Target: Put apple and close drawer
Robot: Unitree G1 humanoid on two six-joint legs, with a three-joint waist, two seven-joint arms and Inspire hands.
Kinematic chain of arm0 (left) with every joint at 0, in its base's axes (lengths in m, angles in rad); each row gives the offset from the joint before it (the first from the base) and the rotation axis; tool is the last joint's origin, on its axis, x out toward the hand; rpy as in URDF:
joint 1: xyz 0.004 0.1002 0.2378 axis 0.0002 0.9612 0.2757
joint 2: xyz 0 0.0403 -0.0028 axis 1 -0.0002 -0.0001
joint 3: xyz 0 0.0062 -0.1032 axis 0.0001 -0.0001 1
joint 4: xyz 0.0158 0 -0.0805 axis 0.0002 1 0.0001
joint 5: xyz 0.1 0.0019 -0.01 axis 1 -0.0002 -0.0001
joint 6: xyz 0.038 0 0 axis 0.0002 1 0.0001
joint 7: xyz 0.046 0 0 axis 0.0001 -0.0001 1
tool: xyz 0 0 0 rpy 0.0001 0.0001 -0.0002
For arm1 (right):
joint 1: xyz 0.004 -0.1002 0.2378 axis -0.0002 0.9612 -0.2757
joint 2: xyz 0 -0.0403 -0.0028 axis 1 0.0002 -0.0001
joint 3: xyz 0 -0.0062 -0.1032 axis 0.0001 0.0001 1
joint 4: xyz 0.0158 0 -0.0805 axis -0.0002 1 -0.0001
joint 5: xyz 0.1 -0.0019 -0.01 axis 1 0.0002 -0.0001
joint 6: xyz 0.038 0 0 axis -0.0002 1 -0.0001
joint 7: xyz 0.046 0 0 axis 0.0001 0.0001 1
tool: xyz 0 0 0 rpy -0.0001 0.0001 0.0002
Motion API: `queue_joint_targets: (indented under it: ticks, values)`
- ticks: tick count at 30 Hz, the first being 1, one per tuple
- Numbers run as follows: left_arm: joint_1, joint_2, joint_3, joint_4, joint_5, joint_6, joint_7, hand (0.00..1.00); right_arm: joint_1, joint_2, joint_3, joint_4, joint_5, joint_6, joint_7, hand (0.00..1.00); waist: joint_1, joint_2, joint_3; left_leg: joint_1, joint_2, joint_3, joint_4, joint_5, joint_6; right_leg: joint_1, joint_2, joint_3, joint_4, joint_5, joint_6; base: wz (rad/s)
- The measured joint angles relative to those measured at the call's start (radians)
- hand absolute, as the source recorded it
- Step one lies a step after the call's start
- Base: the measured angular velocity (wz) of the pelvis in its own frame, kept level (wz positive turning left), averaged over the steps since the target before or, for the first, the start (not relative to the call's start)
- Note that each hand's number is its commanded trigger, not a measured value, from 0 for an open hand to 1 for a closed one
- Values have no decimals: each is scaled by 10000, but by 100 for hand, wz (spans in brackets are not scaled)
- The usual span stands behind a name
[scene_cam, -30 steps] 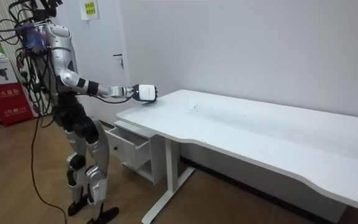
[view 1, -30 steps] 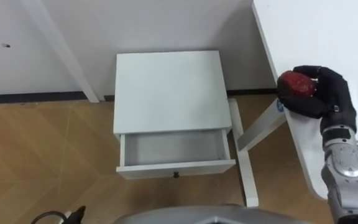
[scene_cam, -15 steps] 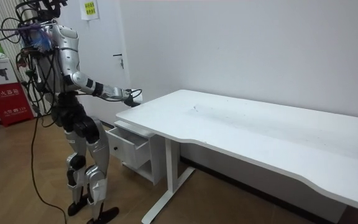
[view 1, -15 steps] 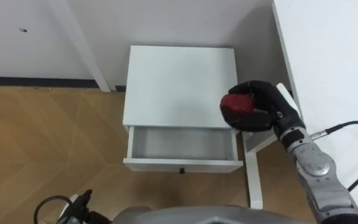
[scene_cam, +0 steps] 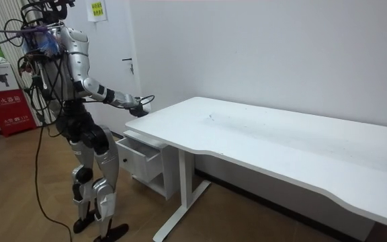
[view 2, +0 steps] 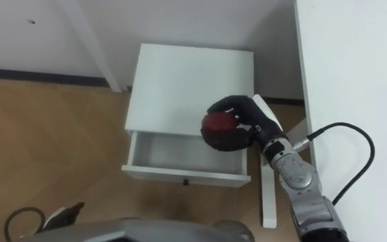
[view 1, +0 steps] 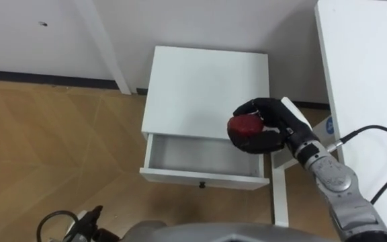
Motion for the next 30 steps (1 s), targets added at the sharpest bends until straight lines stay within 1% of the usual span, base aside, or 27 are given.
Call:
queue_joint_targets:
  ticks: [1, 2, 10, 30]
  values:
    - [1, 0, 0, 0, 1, 0, -4, 0, 16, -1, 12, 0, -35, 26, 23, 31, 0, -6, -3, -1, 3, 0, 6, 1, -1, 2, 2, -1, 2, 0, 0, 0]
    - [-4, 0, 0, 0, 1, 0, -4, 0, 23, -2, 16, 0, -54, 65, 26, 0, -1, -7, -3, -3, 3, 1, 11, 1, -1, 5, 2, -1, 4, 0, 0, 0]
    - [0, 2, 0, 1, 2, 0, -13, 0, 25, -2, 101, -1, -216, 76, 276, 0, 0, -72, 13, -8, 1, 1, 26, 1, -1, 10, 1, -2, 9, 1, 0, 0]
    - [6, 4, 0, 8, 4, 0, -79, 0, 24, -2, 153, -1, -258, 76, 417, 0, 1, -65, 16, -13, 1, 1, 25, 1, -1, 10, 1, -3, 7, 1, 0, 0]
